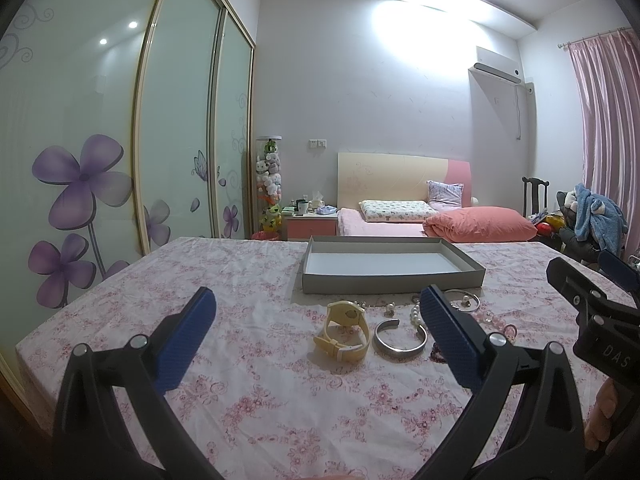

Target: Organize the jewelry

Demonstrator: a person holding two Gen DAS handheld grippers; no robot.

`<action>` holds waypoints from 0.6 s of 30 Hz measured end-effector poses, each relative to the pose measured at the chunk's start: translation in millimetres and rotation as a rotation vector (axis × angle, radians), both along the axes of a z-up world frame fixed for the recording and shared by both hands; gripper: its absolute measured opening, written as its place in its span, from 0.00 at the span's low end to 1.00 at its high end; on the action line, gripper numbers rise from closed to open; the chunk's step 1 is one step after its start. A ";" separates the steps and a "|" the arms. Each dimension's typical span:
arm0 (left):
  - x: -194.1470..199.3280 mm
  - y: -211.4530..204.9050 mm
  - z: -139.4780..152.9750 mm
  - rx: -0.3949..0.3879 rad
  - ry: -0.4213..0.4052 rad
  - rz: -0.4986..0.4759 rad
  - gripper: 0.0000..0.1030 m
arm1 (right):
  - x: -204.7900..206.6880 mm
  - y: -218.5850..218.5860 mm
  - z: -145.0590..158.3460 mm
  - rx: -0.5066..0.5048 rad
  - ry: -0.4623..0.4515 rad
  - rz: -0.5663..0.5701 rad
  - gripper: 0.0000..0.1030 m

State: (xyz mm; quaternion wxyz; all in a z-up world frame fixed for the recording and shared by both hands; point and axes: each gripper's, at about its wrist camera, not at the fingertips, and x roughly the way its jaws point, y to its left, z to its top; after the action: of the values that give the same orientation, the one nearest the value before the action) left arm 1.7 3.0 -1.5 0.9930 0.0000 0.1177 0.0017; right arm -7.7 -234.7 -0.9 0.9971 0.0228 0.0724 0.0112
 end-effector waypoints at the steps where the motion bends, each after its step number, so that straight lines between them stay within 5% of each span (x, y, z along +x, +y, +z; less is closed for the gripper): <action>1: -0.2 -0.3 0.2 0.000 0.000 0.000 0.96 | -0.1 0.1 0.0 0.000 0.000 0.000 0.98; 18: 3.4 -1.5 -15.1 0.011 0.037 -0.002 0.96 | 6.5 -4.3 -6.3 0.008 0.019 0.000 0.98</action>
State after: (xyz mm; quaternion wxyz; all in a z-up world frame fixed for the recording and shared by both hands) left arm 5.2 1.5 -16.6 0.9907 0.0055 0.1362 0.0014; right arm -1.2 -239.0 -7.2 0.9962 0.0270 0.0820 0.0114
